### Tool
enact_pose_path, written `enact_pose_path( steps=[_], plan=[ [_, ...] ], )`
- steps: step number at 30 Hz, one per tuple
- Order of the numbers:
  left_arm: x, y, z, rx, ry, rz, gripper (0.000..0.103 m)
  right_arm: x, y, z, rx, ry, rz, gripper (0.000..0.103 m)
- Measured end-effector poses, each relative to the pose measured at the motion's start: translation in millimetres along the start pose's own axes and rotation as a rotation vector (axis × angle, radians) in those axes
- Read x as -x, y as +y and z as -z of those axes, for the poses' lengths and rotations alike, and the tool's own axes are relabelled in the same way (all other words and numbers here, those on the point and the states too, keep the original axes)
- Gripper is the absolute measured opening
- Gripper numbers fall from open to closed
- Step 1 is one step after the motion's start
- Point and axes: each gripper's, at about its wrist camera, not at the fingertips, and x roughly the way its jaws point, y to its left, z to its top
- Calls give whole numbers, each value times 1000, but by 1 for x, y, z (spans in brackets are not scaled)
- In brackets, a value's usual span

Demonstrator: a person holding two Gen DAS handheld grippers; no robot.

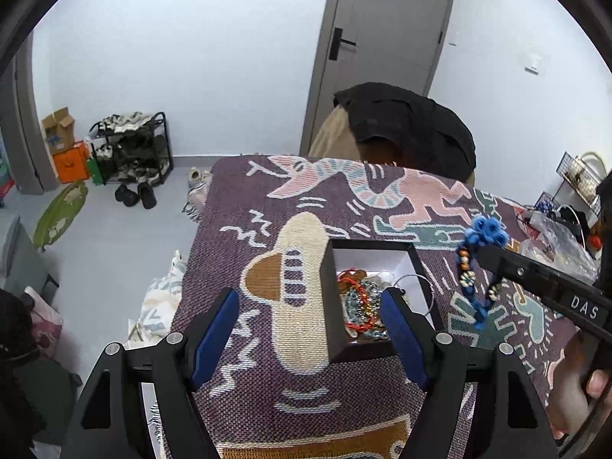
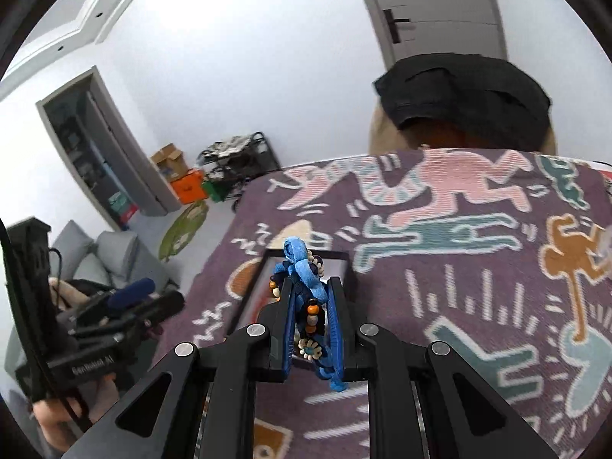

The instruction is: Organize jewelry

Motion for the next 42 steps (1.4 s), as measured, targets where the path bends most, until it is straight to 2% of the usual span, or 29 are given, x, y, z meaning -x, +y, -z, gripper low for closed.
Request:
enact_pose_path(
  steps=[1,2,3,5,14,17,25,27,32,36,42],
  plan=[
    [1,2,0,5,-4,-1,82,-2,3,-2,4,-4,-5,19],
    [1,4,0,12,-9,-2,85,-7,6,-4,16,-4,0,29],
    [3,6,0,20,-17,-4,87,-9,8,-5,22,4,12,47],
    [7,9,2,26,-30,-4,92,-9,7,-3,22,1,30,62],
    [21,7,2,59,-78,12,96,17,-18,15,-33,-14,74,63],
    [26,0,4,44,-93,10,97,30,-27,24,-51,-23,91,70],
    [36,-32,11,-8,-116,23,97,73,-51,40,-89,-75,114,75],
    [40,-41,14,-26,-125,26,97,85,-56,41,-97,-92,119,84],
    [50,-65,22,-70,-135,42,97,115,-61,46,-104,-125,122,86],
    [63,-79,28,-95,-157,51,97,131,-60,53,-99,-131,145,92],
    [82,-95,38,-114,-182,50,98,154,-61,64,-97,-121,182,93]
  ],
)
